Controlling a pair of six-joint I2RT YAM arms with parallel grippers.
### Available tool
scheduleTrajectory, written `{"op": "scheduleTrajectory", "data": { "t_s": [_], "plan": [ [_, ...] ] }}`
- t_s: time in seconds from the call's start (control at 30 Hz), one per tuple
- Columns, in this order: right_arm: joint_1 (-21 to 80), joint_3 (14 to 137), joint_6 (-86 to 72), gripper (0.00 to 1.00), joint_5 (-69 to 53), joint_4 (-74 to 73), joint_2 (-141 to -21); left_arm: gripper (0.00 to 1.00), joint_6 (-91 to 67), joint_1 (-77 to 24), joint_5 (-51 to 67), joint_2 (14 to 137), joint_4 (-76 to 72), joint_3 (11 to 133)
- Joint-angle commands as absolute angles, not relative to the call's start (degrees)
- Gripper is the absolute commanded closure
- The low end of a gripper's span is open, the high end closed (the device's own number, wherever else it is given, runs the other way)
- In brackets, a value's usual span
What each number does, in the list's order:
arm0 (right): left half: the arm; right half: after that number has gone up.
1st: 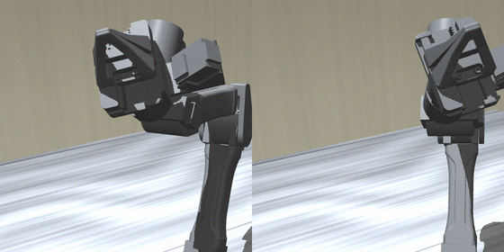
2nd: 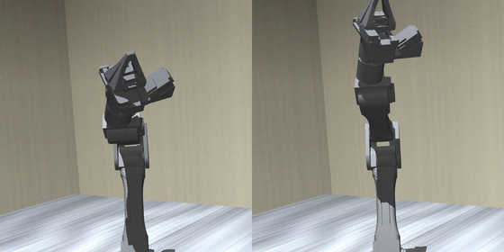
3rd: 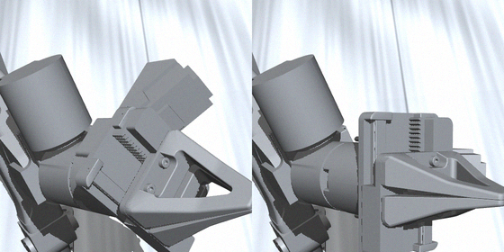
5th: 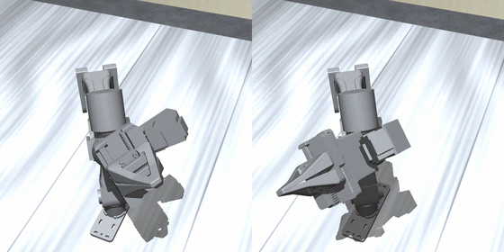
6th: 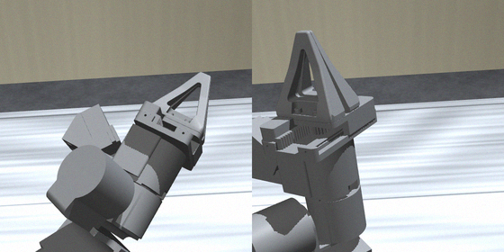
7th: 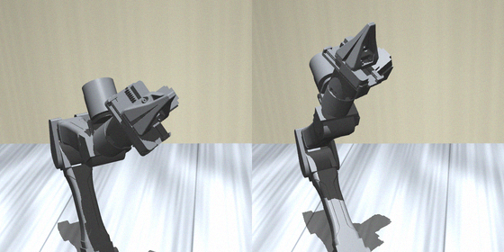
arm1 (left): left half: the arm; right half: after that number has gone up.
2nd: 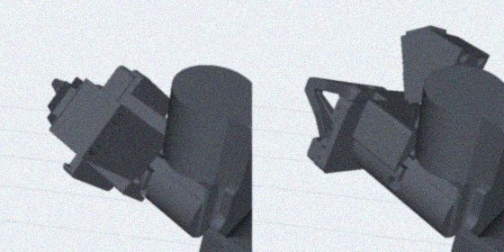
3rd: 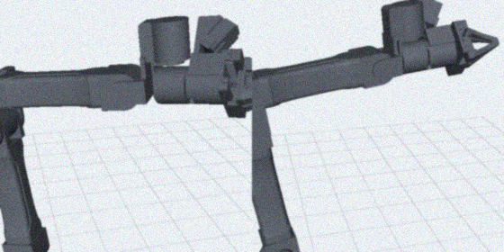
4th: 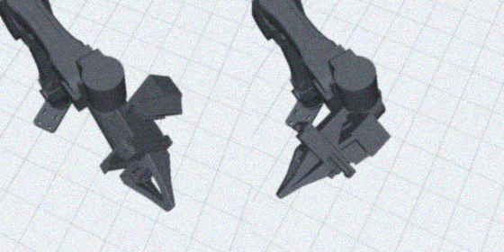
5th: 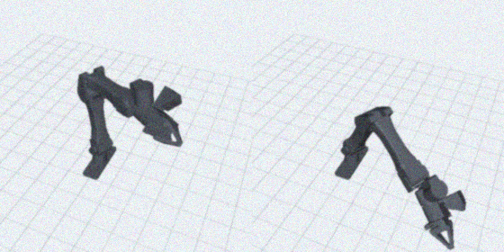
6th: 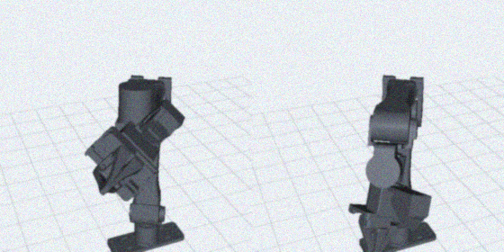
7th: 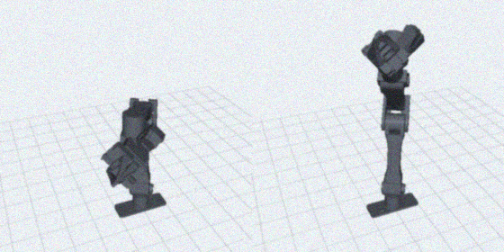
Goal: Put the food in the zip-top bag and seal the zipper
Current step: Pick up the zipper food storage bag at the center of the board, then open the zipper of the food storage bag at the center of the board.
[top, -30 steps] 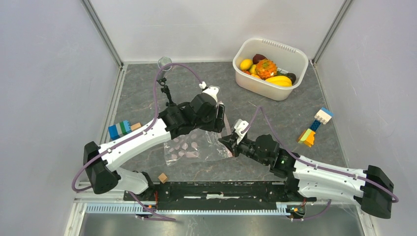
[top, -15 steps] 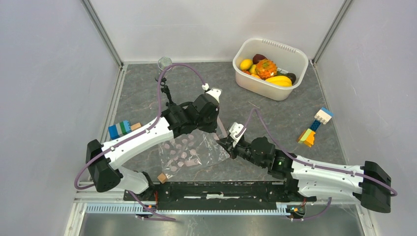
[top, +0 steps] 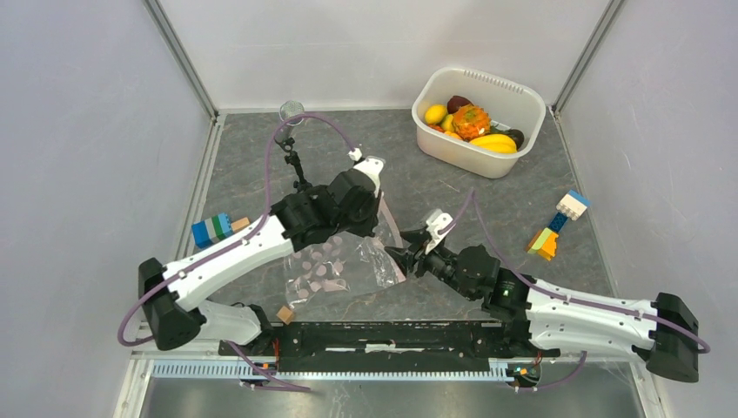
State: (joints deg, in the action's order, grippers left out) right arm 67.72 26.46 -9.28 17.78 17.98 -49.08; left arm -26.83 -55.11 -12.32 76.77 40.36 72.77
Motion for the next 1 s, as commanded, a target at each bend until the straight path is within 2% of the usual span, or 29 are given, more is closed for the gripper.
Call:
{"op": "scheduleTrajectory", "data": {
  "t_s": [0.0, 0.17, 0.3, 0.43, 0.6, 0.77, 0.9, 0.97],
  "plan": [
    [65.82, 29.64, -17.45, 0.43, 27.16, 12.87, -47.24, 0.98, -23.53, -55.28, -14.12, 70.53, 35.20, 70.14],
    [59.17, 31.46, -26.12, 0.40, 20.51, 10.35, -48.61, 0.98, -23.20, -55.27, -12.01, 67.72, 33.37, 67.77],
    [53.47, 29.91, -30.63, 0.36, 7.86, 15.60, -51.65, 0.98, -23.09, -55.28, -9.80, 65.68, 31.33, 65.65],
    [53.18, 29.21, -32.59, 0.27, 0.68, 21.50, -53.67, 0.98, -23.20, -55.34, -10.06, 64.78, 31.11, 64.82],
    [53.17, 29.88, -33.24, 0.26, -1.23, 20.39, -56.08, 0.98, -23.38, -55.30, -10.04, 64.77, 31.11, 64.76],
    [53.17, 29.30, -34.68, 0.39, -0.42, 19.96, -59.39, 0.98, -23.21, -55.36, -8.88, 64.16, 30.44, 65.13],
    [53.16, 29.31, -34.58, 0.63, -4.12, 25.07, -60.85, 0.98, -22.57, -55.36, -9.50, 63.96, 31.00, 65.43],
    [53.13, 30.14, -34.92, 0.79, -3.65, 25.28, -61.41, 0.98, -22.14, -55.37, -10.76, 64.46, 32.64, 66.25]
  ]
}}
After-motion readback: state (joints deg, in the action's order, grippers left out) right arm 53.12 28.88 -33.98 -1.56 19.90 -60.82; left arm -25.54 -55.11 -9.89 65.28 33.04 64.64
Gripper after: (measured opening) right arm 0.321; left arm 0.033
